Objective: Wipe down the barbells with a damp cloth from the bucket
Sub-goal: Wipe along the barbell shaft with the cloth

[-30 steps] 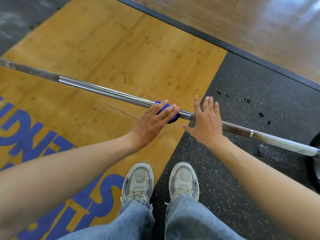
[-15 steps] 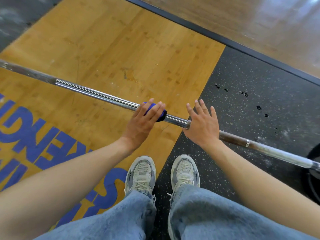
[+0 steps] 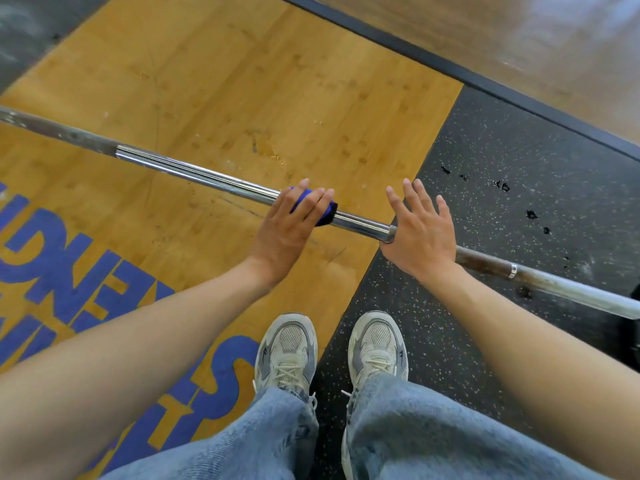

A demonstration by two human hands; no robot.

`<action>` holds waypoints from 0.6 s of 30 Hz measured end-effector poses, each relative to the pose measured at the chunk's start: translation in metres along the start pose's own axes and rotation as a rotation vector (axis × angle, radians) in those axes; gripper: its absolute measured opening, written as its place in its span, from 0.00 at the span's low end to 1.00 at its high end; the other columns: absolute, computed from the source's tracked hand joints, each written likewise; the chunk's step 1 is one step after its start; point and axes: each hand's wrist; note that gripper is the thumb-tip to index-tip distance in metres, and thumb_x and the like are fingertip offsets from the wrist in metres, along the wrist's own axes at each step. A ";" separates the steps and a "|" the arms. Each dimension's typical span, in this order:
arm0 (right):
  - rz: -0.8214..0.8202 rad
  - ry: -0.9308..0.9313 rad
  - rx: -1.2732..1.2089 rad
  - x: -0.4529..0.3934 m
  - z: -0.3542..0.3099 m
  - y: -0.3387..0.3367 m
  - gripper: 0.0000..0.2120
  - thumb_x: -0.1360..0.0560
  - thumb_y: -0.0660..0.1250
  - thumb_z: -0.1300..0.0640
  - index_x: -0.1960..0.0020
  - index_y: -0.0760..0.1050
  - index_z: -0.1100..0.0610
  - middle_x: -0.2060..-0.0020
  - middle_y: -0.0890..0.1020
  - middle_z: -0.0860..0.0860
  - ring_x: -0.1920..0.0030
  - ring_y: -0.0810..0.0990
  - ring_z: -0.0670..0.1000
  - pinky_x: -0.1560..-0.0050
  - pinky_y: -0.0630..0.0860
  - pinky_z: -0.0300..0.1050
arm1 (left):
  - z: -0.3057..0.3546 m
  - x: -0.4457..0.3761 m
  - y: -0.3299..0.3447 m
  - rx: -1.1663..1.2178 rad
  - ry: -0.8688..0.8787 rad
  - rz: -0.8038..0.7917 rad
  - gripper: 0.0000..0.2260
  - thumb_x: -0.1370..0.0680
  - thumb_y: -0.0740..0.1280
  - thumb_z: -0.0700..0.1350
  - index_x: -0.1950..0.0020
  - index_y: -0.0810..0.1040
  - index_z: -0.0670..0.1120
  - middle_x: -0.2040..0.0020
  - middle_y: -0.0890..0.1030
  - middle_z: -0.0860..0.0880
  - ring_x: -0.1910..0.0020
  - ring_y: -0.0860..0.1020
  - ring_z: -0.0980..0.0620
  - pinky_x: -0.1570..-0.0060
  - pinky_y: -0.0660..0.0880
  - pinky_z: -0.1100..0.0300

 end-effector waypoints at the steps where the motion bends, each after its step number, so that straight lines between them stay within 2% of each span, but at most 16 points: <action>1: 0.000 -0.002 -0.002 -0.004 0.001 0.000 0.42 0.26 0.63 0.38 0.18 0.53 0.50 0.18 0.55 0.54 0.18 0.50 0.55 0.21 0.54 0.61 | 0.005 -0.007 -0.001 0.001 -0.009 0.022 0.33 0.26 0.55 0.29 0.20 0.62 0.41 0.25 0.70 0.43 0.24 0.65 0.37 0.24 0.63 0.43; 3: -0.005 -0.010 -0.020 -0.013 0.003 -0.002 0.41 0.26 0.64 0.38 0.18 0.54 0.49 0.18 0.55 0.54 0.18 0.51 0.54 0.22 0.57 0.59 | 0.021 -0.019 0.001 -0.002 0.051 0.059 0.30 0.24 0.52 0.30 0.21 0.65 0.41 0.27 0.73 0.43 0.25 0.68 0.37 0.25 0.65 0.43; 6: -0.039 -0.001 -0.039 -0.027 0.009 -0.002 0.39 0.26 0.64 0.40 0.18 0.56 0.48 0.18 0.55 0.53 0.18 0.52 0.52 0.24 0.62 0.57 | 0.046 -0.041 0.013 0.007 0.240 0.118 0.27 0.22 0.51 0.31 0.23 0.70 0.42 0.29 0.76 0.45 0.27 0.71 0.39 0.27 0.69 0.45; 8: -0.080 -0.012 -0.044 -0.038 0.013 -0.002 0.38 0.25 0.63 0.39 0.19 0.56 0.46 0.18 0.55 0.51 0.18 0.52 0.51 0.25 0.64 0.56 | 0.043 -0.050 0.018 -0.009 0.271 0.138 0.27 0.21 0.52 0.30 0.23 0.70 0.43 0.29 0.76 0.46 0.27 0.72 0.40 0.28 0.69 0.47; 10: -0.112 -0.020 -0.052 -0.048 0.018 -0.004 0.37 0.24 0.61 0.34 0.19 0.57 0.45 0.18 0.56 0.51 0.19 0.52 0.50 0.25 0.65 0.56 | 0.017 -0.050 0.026 -0.065 0.221 0.139 0.28 0.21 0.55 0.29 0.22 0.68 0.43 0.28 0.75 0.46 0.28 0.72 0.40 0.27 0.68 0.48; 13: -0.169 -0.053 -0.076 -0.058 0.023 -0.011 0.44 0.26 0.61 0.28 0.18 0.50 0.45 0.18 0.52 0.52 0.18 0.49 0.52 0.22 0.57 0.60 | -0.042 -0.040 0.025 -0.197 0.105 0.139 0.30 0.23 0.57 0.29 0.20 0.63 0.43 0.27 0.70 0.47 0.27 0.71 0.40 0.25 0.66 0.49; 15: -0.207 -0.108 -0.216 -0.065 0.011 -0.019 0.51 0.29 0.61 0.24 0.17 0.42 0.43 0.18 0.46 0.52 0.18 0.44 0.53 0.22 0.48 0.63 | -0.067 -0.037 0.024 -0.240 0.102 0.134 0.30 0.22 0.61 0.30 0.20 0.64 0.43 0.28 0.72 0.46 0.27 0.71 0.40 0.26 0.67 0.48; 16: -0.190 -0.168 -0.269 -0.070 0.002 -0.022 0.50 0.29 0.58 0.23 0.18 0.41 0.42 0.17 0.46 0.51 0.18 0.44 0.52 0.22 0.46 0.63 | -0.069 -0.040 0.025 -0.236 0.086 0.149 0.29 0.22 0.62 0.31 0.21 0.64 0.42 0.29 0.74 0.46 0.27 0.72 0.40 0.27 0.67 0.48; 18: -0.105 -0.237 -0.354 -0.081 -0.012 -0.025 0.42 0.26 0.47 0.25 0.17 0.44 0.42 0.18 0.50 0.49 0.18 0.47 0.50 0.21 0.46 0.61 | -0.057 -0.052 0.030 -0.164 0.036 0.194 0.27 0.22 0.63 0.32 0.22 0.66 0.42 0.31 0.76 0.46 0.28 0.72 0.39 0.27 0.67 0.46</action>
Point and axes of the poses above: each hand's wrist, its own x-axis away from the middle knuckle, its own y-axis out of the palm, z = x × y
